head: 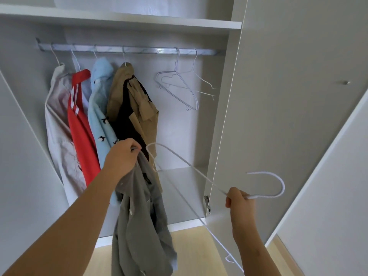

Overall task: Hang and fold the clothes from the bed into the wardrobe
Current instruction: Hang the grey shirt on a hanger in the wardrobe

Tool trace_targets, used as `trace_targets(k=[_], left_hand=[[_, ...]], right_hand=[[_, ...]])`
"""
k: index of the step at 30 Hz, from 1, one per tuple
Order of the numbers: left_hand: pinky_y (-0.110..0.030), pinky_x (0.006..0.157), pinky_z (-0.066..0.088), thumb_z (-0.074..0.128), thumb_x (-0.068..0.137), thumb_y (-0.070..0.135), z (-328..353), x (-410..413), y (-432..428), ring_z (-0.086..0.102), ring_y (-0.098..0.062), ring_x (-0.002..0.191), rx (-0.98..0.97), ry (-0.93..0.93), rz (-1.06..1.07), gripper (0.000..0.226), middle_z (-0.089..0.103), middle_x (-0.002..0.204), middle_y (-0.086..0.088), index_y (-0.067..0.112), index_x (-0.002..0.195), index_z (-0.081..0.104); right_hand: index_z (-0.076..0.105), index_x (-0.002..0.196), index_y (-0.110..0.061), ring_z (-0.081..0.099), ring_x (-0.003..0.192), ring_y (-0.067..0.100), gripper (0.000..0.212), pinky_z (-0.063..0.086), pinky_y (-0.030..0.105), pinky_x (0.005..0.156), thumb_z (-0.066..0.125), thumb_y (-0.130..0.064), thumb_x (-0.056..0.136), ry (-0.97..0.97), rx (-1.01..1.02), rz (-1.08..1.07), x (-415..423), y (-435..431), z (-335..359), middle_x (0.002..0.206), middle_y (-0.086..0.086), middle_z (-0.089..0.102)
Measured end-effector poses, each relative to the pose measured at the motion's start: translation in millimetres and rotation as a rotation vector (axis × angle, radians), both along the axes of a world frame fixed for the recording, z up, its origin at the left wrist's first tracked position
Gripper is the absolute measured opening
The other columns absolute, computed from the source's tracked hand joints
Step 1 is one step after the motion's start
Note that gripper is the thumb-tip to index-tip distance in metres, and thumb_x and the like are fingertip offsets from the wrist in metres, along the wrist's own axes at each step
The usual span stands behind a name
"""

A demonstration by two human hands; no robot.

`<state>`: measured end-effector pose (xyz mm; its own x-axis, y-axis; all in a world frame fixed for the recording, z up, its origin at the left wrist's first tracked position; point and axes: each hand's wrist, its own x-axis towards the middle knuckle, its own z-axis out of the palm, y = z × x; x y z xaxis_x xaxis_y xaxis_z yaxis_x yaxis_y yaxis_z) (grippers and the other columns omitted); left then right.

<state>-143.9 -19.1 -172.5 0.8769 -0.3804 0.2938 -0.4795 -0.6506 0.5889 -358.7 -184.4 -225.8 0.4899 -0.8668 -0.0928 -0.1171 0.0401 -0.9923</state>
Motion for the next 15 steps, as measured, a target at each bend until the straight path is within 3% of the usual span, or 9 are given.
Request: trace_targets(k=[3,6,10,15], left_hand=[[-0.032,0.078,0.043,0.050,0.093,0.012,4,1,3,0.056,-0.019,0.093,0.081,-0.073,-0.044,0.015,0.065,0.101,-0.005,0.014,0.097,0.064],[-0.029,0.071,0.041,0.049,0.094,0.015,6,-4,2,0.057,-0.017,0.088,0.148,-0.155,-0.039,0.018,0.066,0.100,-0.002,0.018,0.101,0.065],[-0.029,0.070,0.043,0.045,0.096,0.022,6,-13,1,0.059,-0.018,0.090,0.217,-0.269,-0.047,0.021,0.065,0.101,0.001,0.023,0.105,0.064],[-0.031,0.067,0.044,0.045,0.097,0.025,9,-12,7,0.057,-0.020,0.092,0.228,-0.362,0.004,0.022,0.066,0.100,0.000,0.025,0.107,0.064]], right_hand=[[0.031,0.047,-0.014,0.018,0.041,0.011,0.034,0.017,0.025,0.049,0.049,-0.009,0.075,0.080,0.005,-0.005,3,-4,-6,0.038,-0.008,0.023],[0.031,0.045,-0.015,0.020,0.042,0.013,0.038,0.019,0.025,0.049,0.050,-0.006,0.076,0.144,-0.024,0.036,7,-3,-10,0.037,-0.008,0.027],[0.027,0.049,-0.017,0.019,0.052,0.017,0.036,0.018,0.028,0.053,0.049,-0.007,0.076,0.165,-0.081,0.052,15,0,-10,0.052,0.003,0.025],[0.022,0.034,-0.016,0.015,0.048,0.015,0.051,0.015,0.027,0.051,0.048,-0.005,0.076,0.171,-0.080,0.035,18,-1,-7,0.042,-0.008,0.017]])
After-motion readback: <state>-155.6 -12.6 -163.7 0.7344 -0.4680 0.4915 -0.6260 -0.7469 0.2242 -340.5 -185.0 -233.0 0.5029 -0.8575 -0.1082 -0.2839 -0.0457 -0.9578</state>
